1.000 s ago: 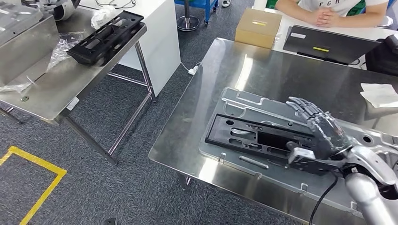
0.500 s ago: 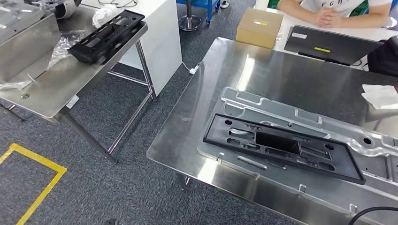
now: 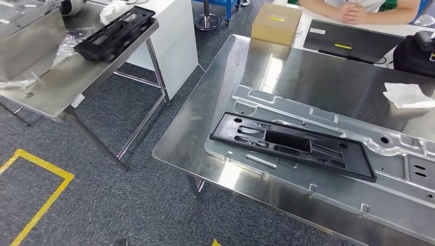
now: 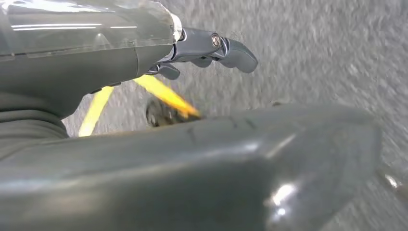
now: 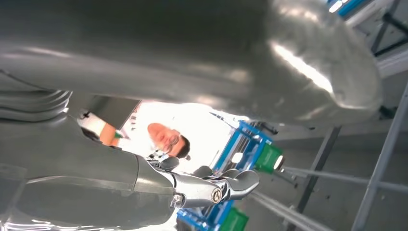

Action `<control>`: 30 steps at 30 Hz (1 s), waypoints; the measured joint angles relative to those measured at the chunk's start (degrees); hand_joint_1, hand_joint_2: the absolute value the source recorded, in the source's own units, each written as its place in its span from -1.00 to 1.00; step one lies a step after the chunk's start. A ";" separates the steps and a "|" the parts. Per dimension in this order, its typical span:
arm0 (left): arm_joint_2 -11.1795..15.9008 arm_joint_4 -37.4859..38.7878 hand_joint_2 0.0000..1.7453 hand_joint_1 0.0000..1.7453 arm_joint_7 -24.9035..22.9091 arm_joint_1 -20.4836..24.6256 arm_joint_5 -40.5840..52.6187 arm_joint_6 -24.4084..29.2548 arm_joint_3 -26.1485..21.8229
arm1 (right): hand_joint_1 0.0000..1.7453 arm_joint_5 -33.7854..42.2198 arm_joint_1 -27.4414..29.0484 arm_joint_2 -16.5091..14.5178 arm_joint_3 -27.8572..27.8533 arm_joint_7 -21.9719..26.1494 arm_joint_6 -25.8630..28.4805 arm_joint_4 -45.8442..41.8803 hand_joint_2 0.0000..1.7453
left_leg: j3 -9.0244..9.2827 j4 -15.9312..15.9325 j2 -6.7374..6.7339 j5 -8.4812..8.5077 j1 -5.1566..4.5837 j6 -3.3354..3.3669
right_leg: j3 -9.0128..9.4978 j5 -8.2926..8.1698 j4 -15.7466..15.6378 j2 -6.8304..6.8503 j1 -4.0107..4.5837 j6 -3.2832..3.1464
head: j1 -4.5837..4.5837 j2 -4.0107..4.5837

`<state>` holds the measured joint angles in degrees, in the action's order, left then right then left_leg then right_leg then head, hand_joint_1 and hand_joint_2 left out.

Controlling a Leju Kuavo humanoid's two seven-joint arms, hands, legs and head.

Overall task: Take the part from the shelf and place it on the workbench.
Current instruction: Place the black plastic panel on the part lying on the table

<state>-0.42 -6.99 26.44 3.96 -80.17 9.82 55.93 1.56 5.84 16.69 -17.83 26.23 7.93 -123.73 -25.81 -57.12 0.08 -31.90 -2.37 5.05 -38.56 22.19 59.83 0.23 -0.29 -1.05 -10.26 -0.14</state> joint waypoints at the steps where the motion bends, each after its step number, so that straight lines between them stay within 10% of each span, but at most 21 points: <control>1: 0.07 -0.01 -1.00 -1.00 0.06 0.09 -0.23 0.08 -0.03 | -1.00 0.13 0.69 -0.40 -0.30 -0.62 0.36 -0.09 -1.00 | -0.08 0.44 -0.03 0.61 -0.22 0.09 | 0.05 -0.59 -0.42 0.05 -0.31 0.40 | 0.04 0.00; 4: -0.12 -0.02 -1.00 -1.00 0.27 0.15 -0.41 0.17 -0.10 | -1.00 0.70 2.66 -1.34 -1.40 -1.19 1.16 -0.70 -1.00 | -0.21 3.36 -0.20 3.99 -0.16 -0.32 | 0.05 -1.04 -1.49 -0.03 -0.75 1.25 | -0.01 0.01; 9: -0.60 -0.03 -1.00 -1.00 0.50 -0.06 -0.53 0.23 -0.13 | -1.00 0.84 4.36 -2.46 -2.68 -0.52 1.69 -1.02 -1.00 | -4.28 4.51 -0.56 8.53 1.08 -2.04 | -1.32 10.20 10.48 -0.19 -1.37 3.07 | -0.02 0.01; 11: -0.85 -0.03 -1.00 -1.00 0.60 -0.04 -0.80 0.23 -0.13 | -1.00 -0.94 5.25 -3.04 -3.09 -0.22 2.29 -1.16 -1.00 | -7.17 3.05 -0.21 9.55 1.66 -2.81 | 0.91 7.67 12.03 -0.28 -1.86 3.98 | -0.02 0.01; 13: -1.00 -0.03 -1.00 -1.00 0.64 0.02 -1.16 0.32 -0.11 | -1.00 -3.55 6.04 -3.45 -3.72 -0.28 3.23 -1.48 -1.00 | -10.12 0.73 0.39 10.11 2.13 -3.69 | 6.37 6.36 6.84 -1.76 -2.50 5.00 | -0.01 0.01; 16: -1.04 -0.03 -1.00 -1.00 0.62 0.19 -1.28 0.56 -0.11 | -1.00 -5.36 7.43 -3.73 -4.76 -0.83 4.00 -2.02 -1.00 | -12.50 -1.87 1.81 10.87 1.98 -4.74 | 11.71 10.46 -0.57 -4.04 -2.57 3.98 | -0.09 0.01; 19: -1.03 0.00 -1.00 -1.00 0.56 -0.17 -1.33 0.70 -0.11 | -1.00 -6.69 8.64 -4.00 -5.44 -1.04 4.10 -2.34 -1.00 | -13.58 -2.71 2.58 10.91 2.18 -5.61 | 10.58 9.75 -0.36 -2.01 -2.44 1.92 | -0.15 0.02; 23: -1.24 0.02 -1.00 -1.00 0.48 -0.42 -1.36 0.76 -0.10 | -1.00 -7.84 10.44 -4.75 -5.75 -1.15 3.86 -2.76 -1.00 | -16.12 -14.22 0.66 0.38 2.84 -6.65 | 7.66 7.29 -0.27 0.64 -2.00 0.54 | -0.17 0.01; 26: -1.28 0.02 -1.00 -1.00 0.47 -0.41 -1.37 0.87 -0.11 | -1.00 -8.07 11.27 -5.35 -5.97 -1.09 3.47 -2.76 -1.00 | -13.86 -18.28 0.28 1.34 3.02 -6.72 | 5.26 5.54 -0.12 2.42 -1.70 0.68 | -0.18 0.01; 30: -1.31 0.02 -1.00 -1.00 0.48 -0.24 -1.38 1.01 -0.11 | -1.00 -8.38 12.01 -5.98 -6.68 -0.91 3.14 -2.75 -1.00 | -1.89 -3.17 -2.42 2.33 2.34 -5.33 | 3.58 3.59 -0.20 4.42 -1.48 1.52 | -0.18 0.00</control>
<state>-1.73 -6.97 26.91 3.72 -81.55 10.82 55.82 -6.82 17.85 10.71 -24.51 25.32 11.07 -126.48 -27.71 -60.29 -2.33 -29.57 -0.03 -0.27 -34.98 25.78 59.63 4.66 -1.78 0.47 -10.44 -0.14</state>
